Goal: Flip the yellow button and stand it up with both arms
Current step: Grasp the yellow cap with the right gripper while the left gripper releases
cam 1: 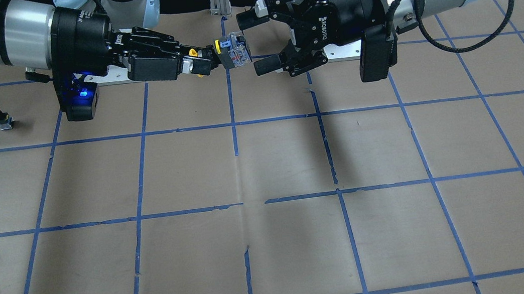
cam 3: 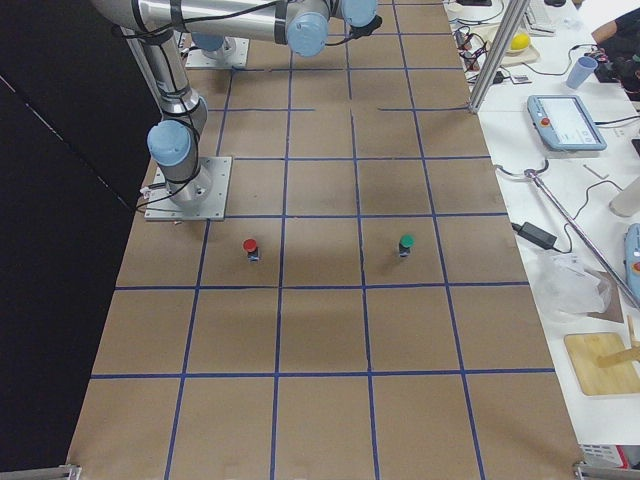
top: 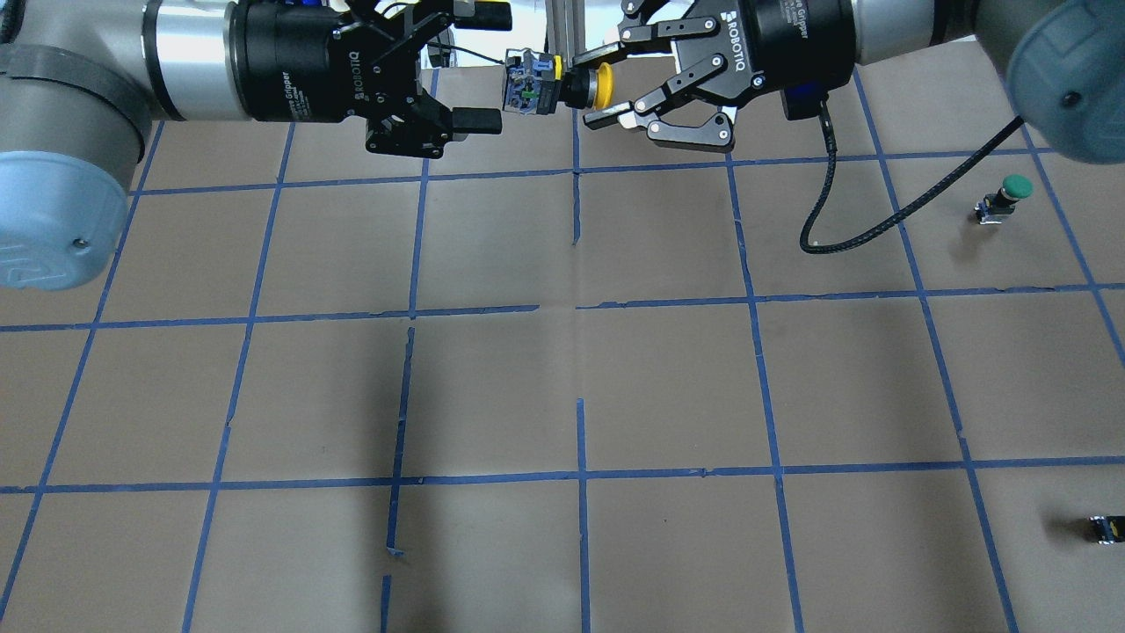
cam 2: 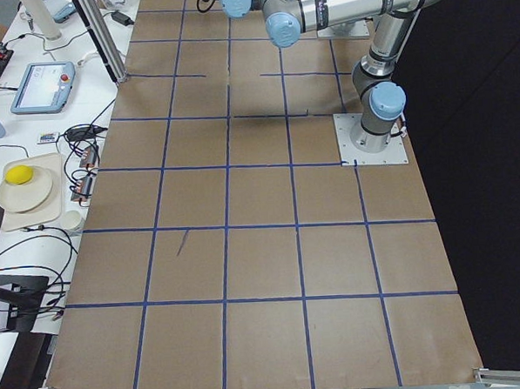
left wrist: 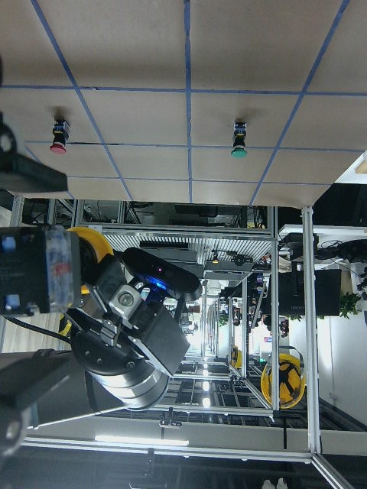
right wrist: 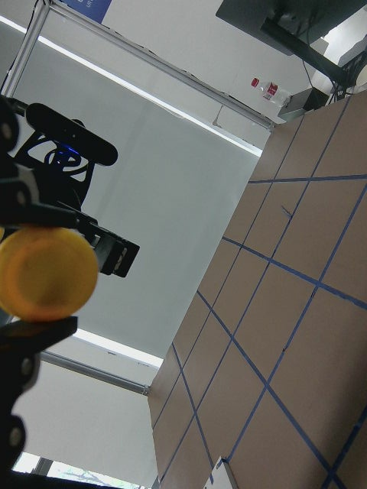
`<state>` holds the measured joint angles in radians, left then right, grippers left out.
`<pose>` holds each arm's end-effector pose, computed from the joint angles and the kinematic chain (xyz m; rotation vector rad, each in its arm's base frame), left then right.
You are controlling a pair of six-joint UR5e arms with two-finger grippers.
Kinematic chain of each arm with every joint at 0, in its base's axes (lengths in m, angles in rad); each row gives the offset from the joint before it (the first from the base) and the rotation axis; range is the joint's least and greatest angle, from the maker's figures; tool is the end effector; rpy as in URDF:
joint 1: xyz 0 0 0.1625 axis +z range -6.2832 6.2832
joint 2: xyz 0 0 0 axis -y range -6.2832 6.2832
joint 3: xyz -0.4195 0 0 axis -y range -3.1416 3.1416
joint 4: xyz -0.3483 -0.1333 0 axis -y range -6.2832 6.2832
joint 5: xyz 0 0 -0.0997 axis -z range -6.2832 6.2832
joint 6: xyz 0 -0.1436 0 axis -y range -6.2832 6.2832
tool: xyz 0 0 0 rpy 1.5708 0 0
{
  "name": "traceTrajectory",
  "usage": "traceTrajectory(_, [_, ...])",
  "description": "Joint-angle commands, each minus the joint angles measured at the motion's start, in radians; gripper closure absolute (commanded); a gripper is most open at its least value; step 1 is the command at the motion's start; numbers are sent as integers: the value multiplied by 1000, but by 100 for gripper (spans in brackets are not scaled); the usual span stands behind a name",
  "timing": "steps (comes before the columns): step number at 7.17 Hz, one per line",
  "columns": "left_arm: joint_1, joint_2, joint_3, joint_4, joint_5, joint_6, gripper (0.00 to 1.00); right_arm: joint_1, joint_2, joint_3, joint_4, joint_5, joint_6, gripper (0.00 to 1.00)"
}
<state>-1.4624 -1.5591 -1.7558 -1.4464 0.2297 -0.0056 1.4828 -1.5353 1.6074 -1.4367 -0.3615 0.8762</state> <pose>-0.2243 -0.4631 0.4844 0.1374 -1.7951 0.0294 0.2271 -0.4713 0.4865 1.0477 1.6956 0.7174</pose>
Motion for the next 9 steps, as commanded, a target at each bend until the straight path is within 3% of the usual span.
traceTrajectory(1, [-1, -1, 9, 6, 134, -5, 0, -80, -2, 0, -77, -43, -2, 81])
traceTrajectory(2, [-1, 8, 10, 8, 220, -4, 0, -125, -5, 0, -86, -136, -34, 81])
traceTrajectory(3, [-4, 13, 10, 6, 350, -4, 0, -134, -6, -1, -112, -187, -115, 84])
traceTrajectory(5, [-10, 17, 12, 11, 666, 7, 1, -162, 4, 8, -107, -398, -252, 87])
traceTrajectory(6, [-10, 13, 19, 52, 779, 7, 1, -203, 1, 12, -85, -486, -379, 87])
traceTrajectory(8, [-42, 2, 70, -30, 1119, 7, 1, -220, 3, 20, -70, -852, -677, 87])
traceTrajectory(9, [-71, 1, 108, -76, 1204, 7, 1, -254, -2, 57, -77, -937, -698, 86])
